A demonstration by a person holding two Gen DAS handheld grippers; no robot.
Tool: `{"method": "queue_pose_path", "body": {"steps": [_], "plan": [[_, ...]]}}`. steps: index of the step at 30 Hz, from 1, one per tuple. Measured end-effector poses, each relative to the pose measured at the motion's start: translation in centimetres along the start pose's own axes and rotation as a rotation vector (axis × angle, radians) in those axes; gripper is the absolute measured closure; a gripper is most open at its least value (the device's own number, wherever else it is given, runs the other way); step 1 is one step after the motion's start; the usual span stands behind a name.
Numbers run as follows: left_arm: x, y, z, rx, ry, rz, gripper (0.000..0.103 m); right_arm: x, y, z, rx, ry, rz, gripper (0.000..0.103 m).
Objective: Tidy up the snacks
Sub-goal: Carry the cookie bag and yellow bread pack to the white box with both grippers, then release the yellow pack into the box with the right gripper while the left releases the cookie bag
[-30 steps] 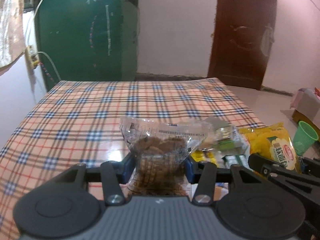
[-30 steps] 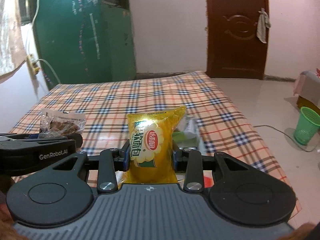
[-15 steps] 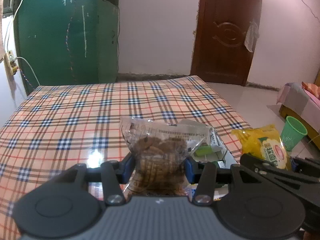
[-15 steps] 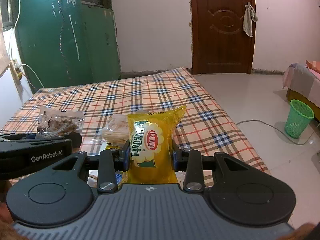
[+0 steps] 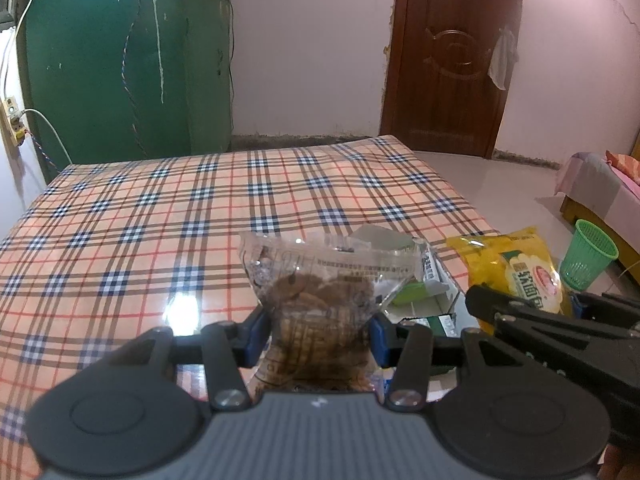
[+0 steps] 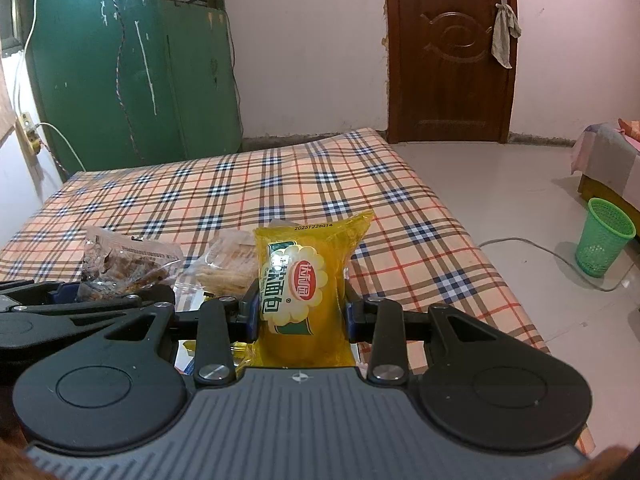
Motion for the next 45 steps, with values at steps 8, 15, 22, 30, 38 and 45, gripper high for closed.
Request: {"method": "queue_pose_path", "body": {"steps": [8, 15, 22, 30, 38, 45], "plan": [[0.8, -0.1, -0.1, 0.000, 0.007, -0.002, 0.054, 1.6, 0.0, -0.3, 0.003, 0.010, -0.001, 0.061], [1.6, -0.1, -0.3, -0.004, 0.012, -0.008, 0.054, 2.7, -0.1, -0.5, -0.001, 0.020, -0.004, 0.061], [2.5, 0.0, -0.5, -0.034, -0.001, -0.064, 0.052, 4.0, -0.4, -0.5, 0.007, 0.024, -0.004, 0.049], [1.6, 0.6, -0.5, -0.065, -0.012, -0.085, 0.031, 3.0, -1.8, -0.4, 0.067, 0.012, -0.009, 0.030], [-1.4, 1.5, 0.1, -0.061, -0.022, -0.025, 0.012, -1.7, -2.2, 0.7, 0.053, -0.063, -0.034, 0.000], [-5.6, 2.2, -0.5, -0.042, -0.029, 0.033, 0.004, -6.4, -1.7, 0.4, -0.007, -0.074, -0.042, 0.000]]}}
Point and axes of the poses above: each gripper's, at about its wrist camera, not at the fingertips, and x roughly the way its jaws point, y to its left, z to its top, the point moved 3 cm from there along x, roughly the way its jaws point, and after that the axes turned 14 degrees about -y, right-handed, at the moved point
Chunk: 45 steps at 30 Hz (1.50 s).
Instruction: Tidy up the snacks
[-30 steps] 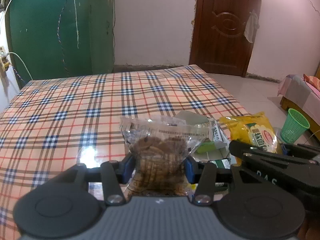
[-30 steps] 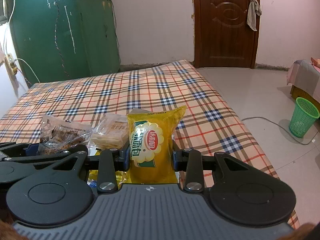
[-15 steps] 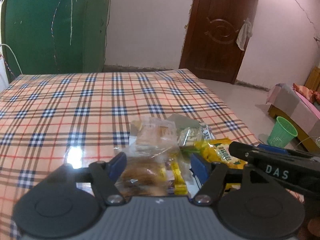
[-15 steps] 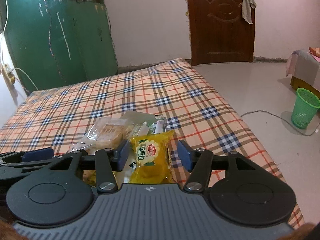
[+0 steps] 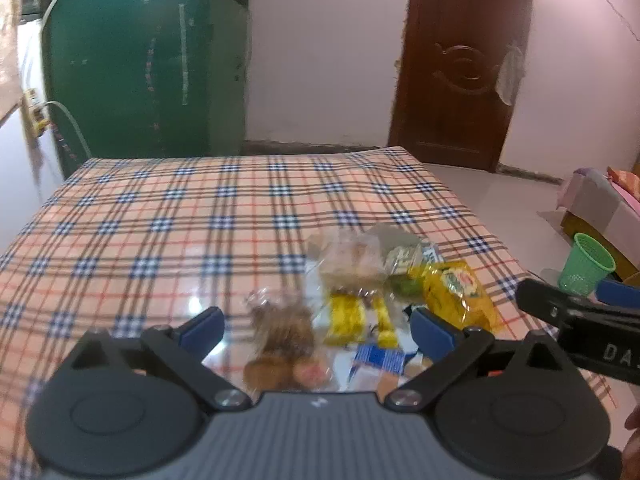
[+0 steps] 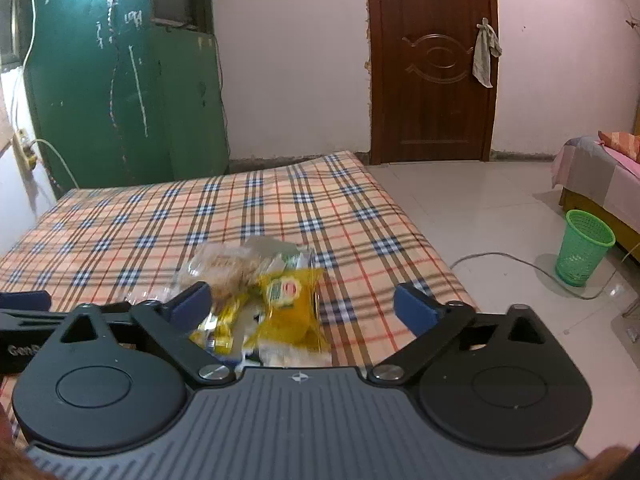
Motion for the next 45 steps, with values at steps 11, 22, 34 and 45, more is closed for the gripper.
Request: {"method": "queue_pose_path", "body": {"steps": [11, 22, 34, 45], "plan": [[-5.2, 0.9, -3.5, -0.038, 0.041, 0.139, 0.001, -6.7, -0.6, -3.2, -0.030, 0.067, 0.025, 0.000], [-8.0, 0.3, -5.8, 0.001, 0.029, 0.177, 0.001, -9.7, -0.7, -5.8, -0.025, 0.111, 0.047, 0.000], [-9.5, -0.2, -6.2, 0.023, -0.014, 0.168, 0.001, -10.9, -0.1, -7.0, -0.020, 0.127, 0.060, 0.000], [-10.0, -0.4, -6.1, 0.024, -0.038, 0.156, 0.001, -11.0, 0.1, -7.0, -0.029, 0.125, 0.067, 0.000]]}}
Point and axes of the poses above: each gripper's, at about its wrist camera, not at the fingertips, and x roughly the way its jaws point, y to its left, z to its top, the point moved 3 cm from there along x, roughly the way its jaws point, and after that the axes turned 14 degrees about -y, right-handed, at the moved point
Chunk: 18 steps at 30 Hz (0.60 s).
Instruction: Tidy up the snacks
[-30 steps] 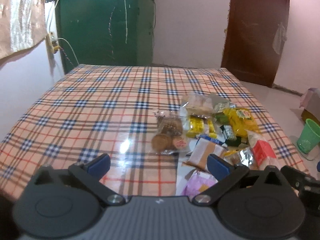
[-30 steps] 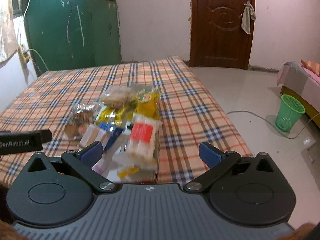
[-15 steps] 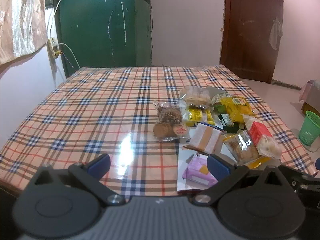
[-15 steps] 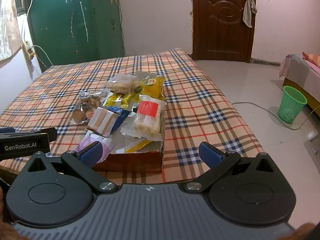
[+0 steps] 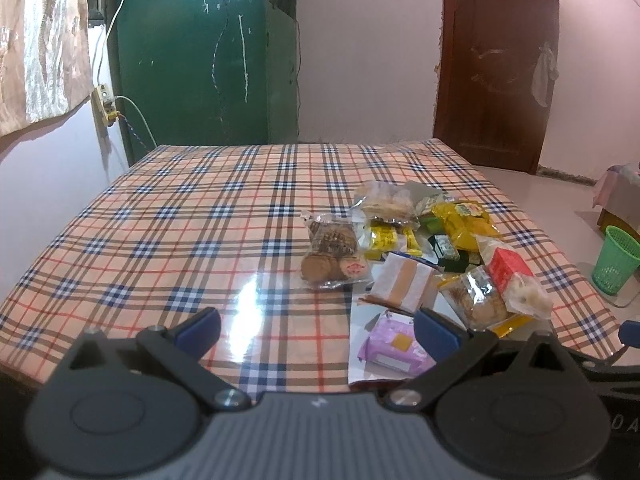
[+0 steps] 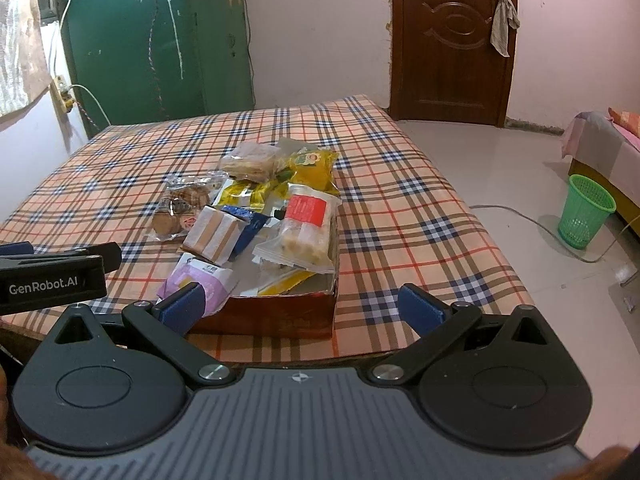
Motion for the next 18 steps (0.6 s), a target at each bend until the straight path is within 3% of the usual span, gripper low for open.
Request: {"method": "queue_pose_path", "body": {"steps": [18], "plan": [[-0.35, -0.26, 0.21, 0.016, -0.027, -0.005, 0.001, 0.43, 0.29, -0.08, -0.008, -0.004, 0.017, 0.000]]}}
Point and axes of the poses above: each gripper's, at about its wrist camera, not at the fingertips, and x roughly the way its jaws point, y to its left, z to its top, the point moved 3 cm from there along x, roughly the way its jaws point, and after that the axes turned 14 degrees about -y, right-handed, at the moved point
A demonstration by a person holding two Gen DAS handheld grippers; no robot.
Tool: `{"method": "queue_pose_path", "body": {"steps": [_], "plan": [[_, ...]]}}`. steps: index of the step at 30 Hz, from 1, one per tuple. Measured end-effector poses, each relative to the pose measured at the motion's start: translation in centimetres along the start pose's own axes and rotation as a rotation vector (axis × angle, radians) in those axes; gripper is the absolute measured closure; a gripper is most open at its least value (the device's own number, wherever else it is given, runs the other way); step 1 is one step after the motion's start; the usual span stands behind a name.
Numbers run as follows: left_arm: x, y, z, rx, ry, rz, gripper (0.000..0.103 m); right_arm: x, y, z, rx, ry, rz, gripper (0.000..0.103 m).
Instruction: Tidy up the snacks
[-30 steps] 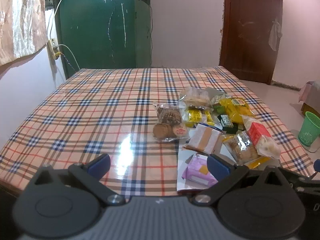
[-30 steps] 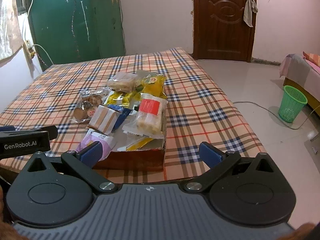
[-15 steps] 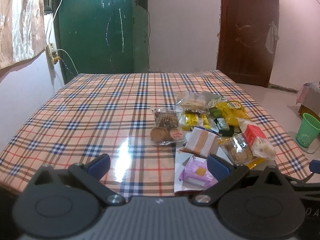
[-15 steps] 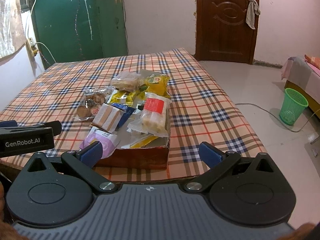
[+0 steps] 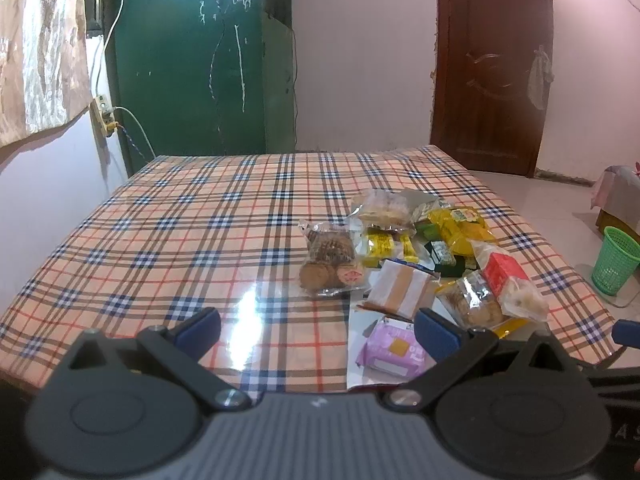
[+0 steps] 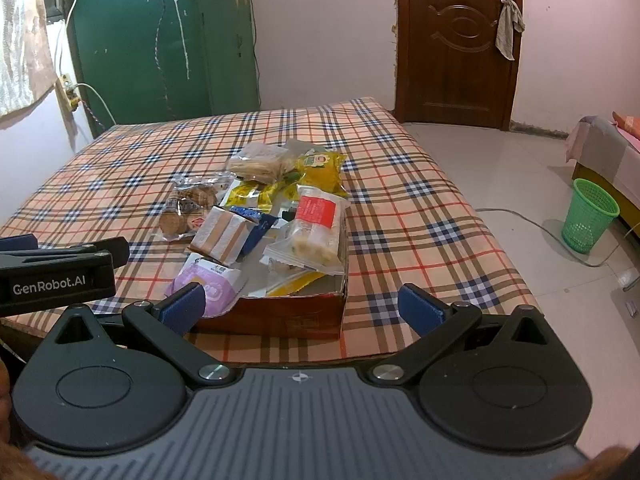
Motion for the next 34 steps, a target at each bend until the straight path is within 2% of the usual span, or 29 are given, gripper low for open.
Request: {"method": "queue_pose_path", "body": {"steps": [34], "plan": [[-0.24, -0.57, 0.25, 0.039, -0.030, -0.037, 0.001, 0.47, 0.50, -0.27, -0.009, 0.011, -0.001, 0.000]]}}
Point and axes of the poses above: each gripper's, at about its wrist camera, not at the fingertips, and x roughly the way its jaws point, y to its left, z to its top, the point moved 3 cm from there along x, roughly the way its jaws point, and after that the axes turned 14 degrees about -y, right-handed, at the moved point
